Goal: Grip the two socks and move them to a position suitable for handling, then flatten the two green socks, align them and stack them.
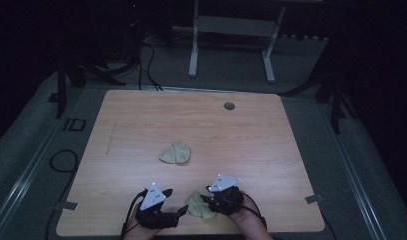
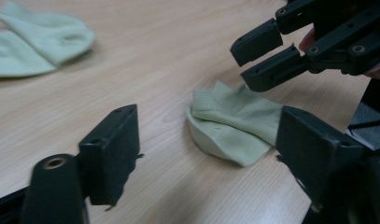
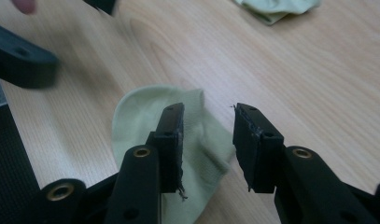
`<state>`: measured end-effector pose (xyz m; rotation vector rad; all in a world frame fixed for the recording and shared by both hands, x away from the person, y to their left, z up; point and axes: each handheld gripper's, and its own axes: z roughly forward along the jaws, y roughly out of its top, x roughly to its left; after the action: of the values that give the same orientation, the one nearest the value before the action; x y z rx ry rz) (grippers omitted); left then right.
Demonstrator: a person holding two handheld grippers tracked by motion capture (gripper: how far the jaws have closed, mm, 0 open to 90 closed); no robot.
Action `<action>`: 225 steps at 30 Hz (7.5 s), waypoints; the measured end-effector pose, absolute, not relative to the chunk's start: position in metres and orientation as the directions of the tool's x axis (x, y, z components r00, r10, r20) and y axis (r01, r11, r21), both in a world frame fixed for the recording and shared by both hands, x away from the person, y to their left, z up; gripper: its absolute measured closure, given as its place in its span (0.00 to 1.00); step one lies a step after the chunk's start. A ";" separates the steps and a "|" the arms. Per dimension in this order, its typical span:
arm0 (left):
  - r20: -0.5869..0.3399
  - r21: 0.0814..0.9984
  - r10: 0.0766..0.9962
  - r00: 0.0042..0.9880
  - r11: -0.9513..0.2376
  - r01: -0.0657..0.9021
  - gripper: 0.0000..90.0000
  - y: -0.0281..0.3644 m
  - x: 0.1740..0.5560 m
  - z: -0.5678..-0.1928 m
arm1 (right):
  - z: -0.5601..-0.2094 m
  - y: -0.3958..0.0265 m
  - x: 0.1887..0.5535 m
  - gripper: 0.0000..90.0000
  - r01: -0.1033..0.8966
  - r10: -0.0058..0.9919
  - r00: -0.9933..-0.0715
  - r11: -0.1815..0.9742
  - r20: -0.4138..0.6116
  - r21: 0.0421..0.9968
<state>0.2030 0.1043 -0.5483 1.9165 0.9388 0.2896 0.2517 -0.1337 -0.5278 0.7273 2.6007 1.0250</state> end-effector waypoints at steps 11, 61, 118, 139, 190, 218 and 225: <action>-0.167 0.743 0.716 0.678 -0.361 0.564 0.66 0.076 0.223 -0.565 | -0.553 -0.121 0.254 0.72 0.343 0.490 -0.869 0.688 -0.062 0.639; -0.189 0.741 0.782 0.594 -0.284 0.609 0.76 0.103 0.210 -0.567 | -0.549 -0.203 0.251 0.77 0.519 0.677 -0.735 0.530 0.034 0.671; -0.097 0.829 0.744 0.661 -0.307 0.467 0.57 0.139 0.185 -0.553 | -0.511 -0.190 0.259 0.43 0.428 0.603 -0.798 0.548 0.016 0.719; -0.105 0.823 0.783 0.613 -0.278 0.495 0.37 0.162 0.182 -0.563 | -0.496 -0.134 0.307 0.33 0.381 0.536 -0.844 0.597 0.002 0.706; -0.082 0.815 0.823 0.562 -0.269 0.513 0.21 0.161 0.181 -0.567 | -0.549 0.011 0.406 0.62 0.469 0.632 -0.763 0.684 -0.133 0.559; -0.092 0.816 0.817 0.570 -0.266 0.513 0.21 0.162 0.182 -0.568 | -0.493 -0.056 0.373 0.90 0.447 0.655 -0.744 0.634 -0.131 0.631; -0.093 0.815 0.822 0.563 -0.262 0.517 0.21 0.162 0.182 -0.568 | -0.481 -0.088 0.353 0.90 0.453 0.682 -0.720 0.599 -0.125 0.661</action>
<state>0.1818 0.1620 -0.5678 1.9340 1.0799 0.4462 0.3528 -0.0877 -0.4807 0.9136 2.4632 0.8691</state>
